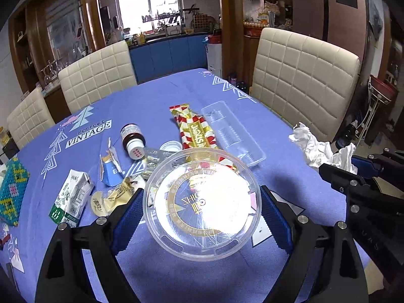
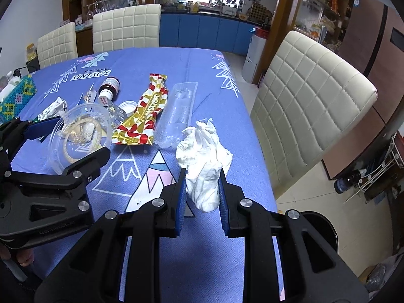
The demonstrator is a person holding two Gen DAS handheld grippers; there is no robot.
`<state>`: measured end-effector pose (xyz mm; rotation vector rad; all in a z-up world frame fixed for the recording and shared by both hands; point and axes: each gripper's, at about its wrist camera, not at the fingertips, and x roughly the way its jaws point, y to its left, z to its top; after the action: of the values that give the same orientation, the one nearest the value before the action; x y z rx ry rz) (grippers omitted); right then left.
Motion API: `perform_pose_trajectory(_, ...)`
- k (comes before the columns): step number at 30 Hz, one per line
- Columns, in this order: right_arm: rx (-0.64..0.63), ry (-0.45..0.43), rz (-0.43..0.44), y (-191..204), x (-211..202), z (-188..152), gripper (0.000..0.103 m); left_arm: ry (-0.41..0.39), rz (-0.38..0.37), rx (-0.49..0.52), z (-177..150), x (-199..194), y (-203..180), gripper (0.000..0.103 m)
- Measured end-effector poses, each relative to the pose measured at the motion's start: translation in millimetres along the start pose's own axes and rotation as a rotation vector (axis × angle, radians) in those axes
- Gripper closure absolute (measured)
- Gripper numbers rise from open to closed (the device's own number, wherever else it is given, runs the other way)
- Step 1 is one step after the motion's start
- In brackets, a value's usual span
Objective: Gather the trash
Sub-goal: 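Carry the tissue and clear lid over the black bin with both tools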
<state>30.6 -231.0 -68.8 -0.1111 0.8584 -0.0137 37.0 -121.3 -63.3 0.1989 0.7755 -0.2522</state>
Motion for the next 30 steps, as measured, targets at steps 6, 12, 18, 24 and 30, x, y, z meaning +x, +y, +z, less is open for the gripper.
perform_pose_trajectory(6,0.043,-0.003,-0.014,-20.1,-1.1,-5.6,0.078,-0.005,-0.021,0.045,8.1,2.1,-22.7,0.018)
perform_pose_trajectory(12,0.095,0.012,-0.050,-52.2,-1.4,-15.9,0.078,-0.002,-0.061,0.080,16.2,9.9,-55.0,0.018)
perform_pose_trajectory(18,0.131,0.016,-0.093,-85.8,-1.6,-27.5,0.078,-0.006,-0.100,0.130,20.8,15.4,-92.5,0.018)
perform_pose_trajectory(24,0.178,0.009,-0.126,-117.2,-1.5,-40.9,0.078,-0.018,-0.127,0.173,24.6,18.9,-125.6,0.018)
perform_pose_trajectory(30,0.233,0.012,-0.148,-146.9,3.6,-57.8,0.078,-0.034,-0.137,0.210,27.1,22.4,-155.1,0.018)
